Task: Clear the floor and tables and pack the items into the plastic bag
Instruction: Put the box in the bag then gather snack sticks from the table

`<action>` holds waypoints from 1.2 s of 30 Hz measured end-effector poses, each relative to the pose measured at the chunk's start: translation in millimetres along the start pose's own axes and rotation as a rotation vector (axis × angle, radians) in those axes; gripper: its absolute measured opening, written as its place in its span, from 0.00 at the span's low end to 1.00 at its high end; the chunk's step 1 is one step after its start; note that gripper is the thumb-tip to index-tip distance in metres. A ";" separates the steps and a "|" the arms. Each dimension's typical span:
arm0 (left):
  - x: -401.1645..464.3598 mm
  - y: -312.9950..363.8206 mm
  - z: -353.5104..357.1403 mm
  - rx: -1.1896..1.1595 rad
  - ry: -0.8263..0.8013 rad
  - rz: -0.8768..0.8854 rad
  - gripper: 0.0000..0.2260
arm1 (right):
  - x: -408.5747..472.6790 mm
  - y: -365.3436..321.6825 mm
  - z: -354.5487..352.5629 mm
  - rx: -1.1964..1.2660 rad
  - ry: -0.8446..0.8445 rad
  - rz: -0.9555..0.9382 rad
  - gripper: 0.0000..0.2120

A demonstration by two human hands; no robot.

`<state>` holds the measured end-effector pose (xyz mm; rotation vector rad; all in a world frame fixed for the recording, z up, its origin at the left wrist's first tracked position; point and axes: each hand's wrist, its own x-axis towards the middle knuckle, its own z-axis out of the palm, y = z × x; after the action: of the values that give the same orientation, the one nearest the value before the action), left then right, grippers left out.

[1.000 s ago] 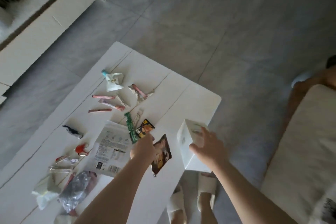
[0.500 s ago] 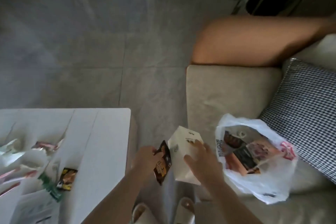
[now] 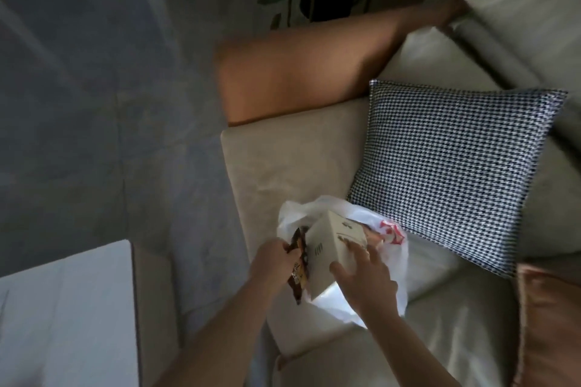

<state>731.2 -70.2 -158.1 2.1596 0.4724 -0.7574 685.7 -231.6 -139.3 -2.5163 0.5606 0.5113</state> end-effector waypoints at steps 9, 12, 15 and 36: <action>34.9 33.7 49.4 0.172 0.060 0.084 0.12 | 37.6 28.2 16.1 0.048 0.076 -0.001 0.31; 48.4 40.1 64.3 0.131 -0.022 0.128 0.13 | 49.1 29.9 20.1 0.055 0.092 -0.009 0.32; 53.1 46.9 74.1 0.117 -0.107 0.162 0.15 | 55.2 31.6 22.1 0.080 0.095 0.003 0.35; 141.9 40.2 54.3 0.676 0.120 0.182 0.25 | 64.6 28.9 51.7 0.023 0.148 0.034 0.35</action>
<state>840.5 -125.7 -256.5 2.8378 0.0680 -0.7575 713.8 -244.4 -221.3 -2.5407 0.6613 0.3304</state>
